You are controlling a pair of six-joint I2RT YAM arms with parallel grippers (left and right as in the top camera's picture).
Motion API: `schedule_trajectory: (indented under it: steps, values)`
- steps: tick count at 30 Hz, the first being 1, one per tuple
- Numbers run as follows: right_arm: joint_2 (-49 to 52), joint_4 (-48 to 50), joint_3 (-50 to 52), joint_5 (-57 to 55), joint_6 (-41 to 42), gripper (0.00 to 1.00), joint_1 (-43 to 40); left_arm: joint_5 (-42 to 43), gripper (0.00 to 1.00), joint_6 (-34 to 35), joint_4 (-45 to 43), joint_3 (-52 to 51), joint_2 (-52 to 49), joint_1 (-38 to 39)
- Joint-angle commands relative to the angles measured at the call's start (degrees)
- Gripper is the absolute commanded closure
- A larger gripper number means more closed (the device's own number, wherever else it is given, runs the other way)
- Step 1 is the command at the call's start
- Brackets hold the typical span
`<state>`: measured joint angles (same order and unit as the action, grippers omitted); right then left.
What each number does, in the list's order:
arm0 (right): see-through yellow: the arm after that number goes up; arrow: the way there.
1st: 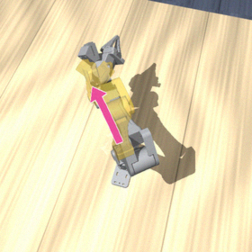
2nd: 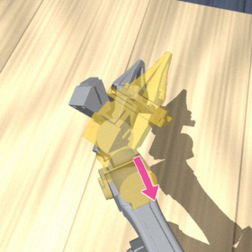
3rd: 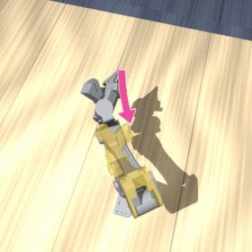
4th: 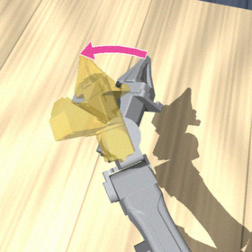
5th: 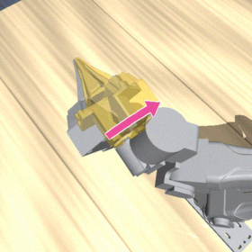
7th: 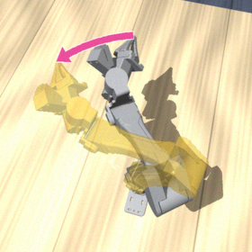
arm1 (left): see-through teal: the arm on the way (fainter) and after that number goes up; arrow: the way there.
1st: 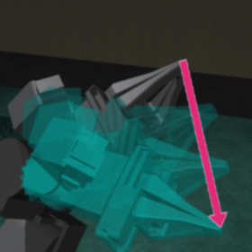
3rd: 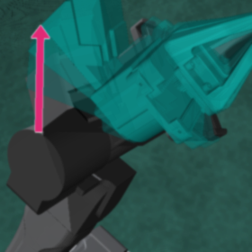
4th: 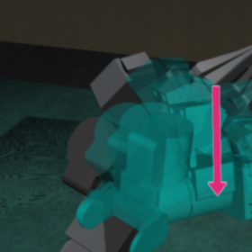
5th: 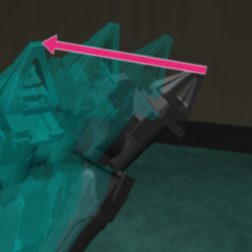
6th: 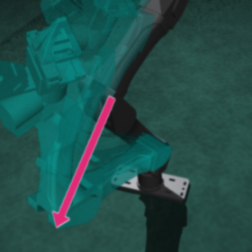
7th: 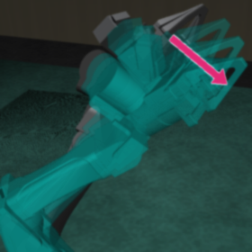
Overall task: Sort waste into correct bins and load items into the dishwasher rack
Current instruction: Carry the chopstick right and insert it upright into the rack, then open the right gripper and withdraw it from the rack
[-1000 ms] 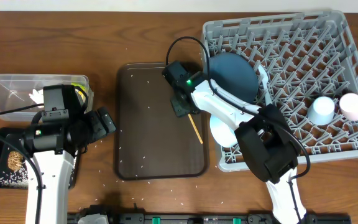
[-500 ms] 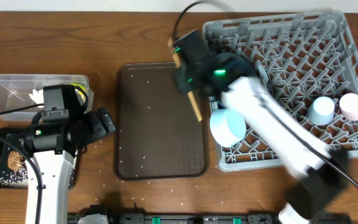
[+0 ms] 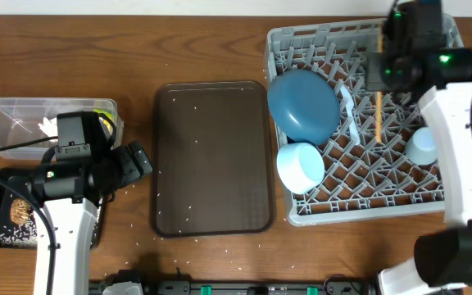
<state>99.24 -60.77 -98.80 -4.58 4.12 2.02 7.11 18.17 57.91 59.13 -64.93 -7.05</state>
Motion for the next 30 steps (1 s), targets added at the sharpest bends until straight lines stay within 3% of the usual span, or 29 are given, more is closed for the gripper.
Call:
schedule_trajectory:
  steps: [1, 11, 12, 14, 15, 18, 26, 27, 28, 30]
  values:
    - [3.8, -0.3, 1.4, 5.7, -7.0, 0.99, -1.7, -0.5, 0.02, 0.3, 0.1, 1.1, 0.2, -0.3]
    - [13.2, 1.9, 1.4, 7.5, -4.8, 0.99, -1.6, -0.5, 0.02, 0.3, 0.1, 1.1, 0.2, -0.3]
    - [13.4, 2.3, 1.4, 7.5, -4.8, 0.9, -1.6, -0.5, 0.02, 0.3, 0.1, 1.1, 0.2, -0.3]
    - [13.3, 2.5, 1.4, 7.5, -4.6, 0.48, -1.4, -0.5, 0.02, 0.3, 0.1, 1.1, 0.2, -0.3]
    - [12.6, 2.4, 1.2, 7.6, -4.3, 0.39, -1.3, -0.5, 0.02, 0.3, 0.1, 1.1, 0.2, -0.3]
    - [9.6, 2.3, 0.7, 9.6, -4.2, 0.32, -0.9, -0.5, 0.02, 0.3, 0.1, 1.1, 0.2, -0.3]
    - [-5.0, 3.7, 0.7, 26.1, -4.0, 0.28, 5.6, -0.5, 0.02, 0.3, 0.1, 1.1, 0.2, -0.3]
    - [-6.6, 4.1, 0.7, 25.9, -4.0, 0.22, 6.8, -0.5, 0.02, 0.3, 0.1, 1.1, 0.2, -0.3]
    - [-8.5, 4.5, 0.7, 25.1, -4.0, 0.01, 8.2, -0.5, 0.02, 0.3, 0.1, 1.1, 0.2, -0.3]
    - [-12.2, 4.7, 0.7, 22.6, -4.0, 0.01, 10.6, -0.5, 0.02, 0.3, 0.1, 1.1, 0.2, -0.3]
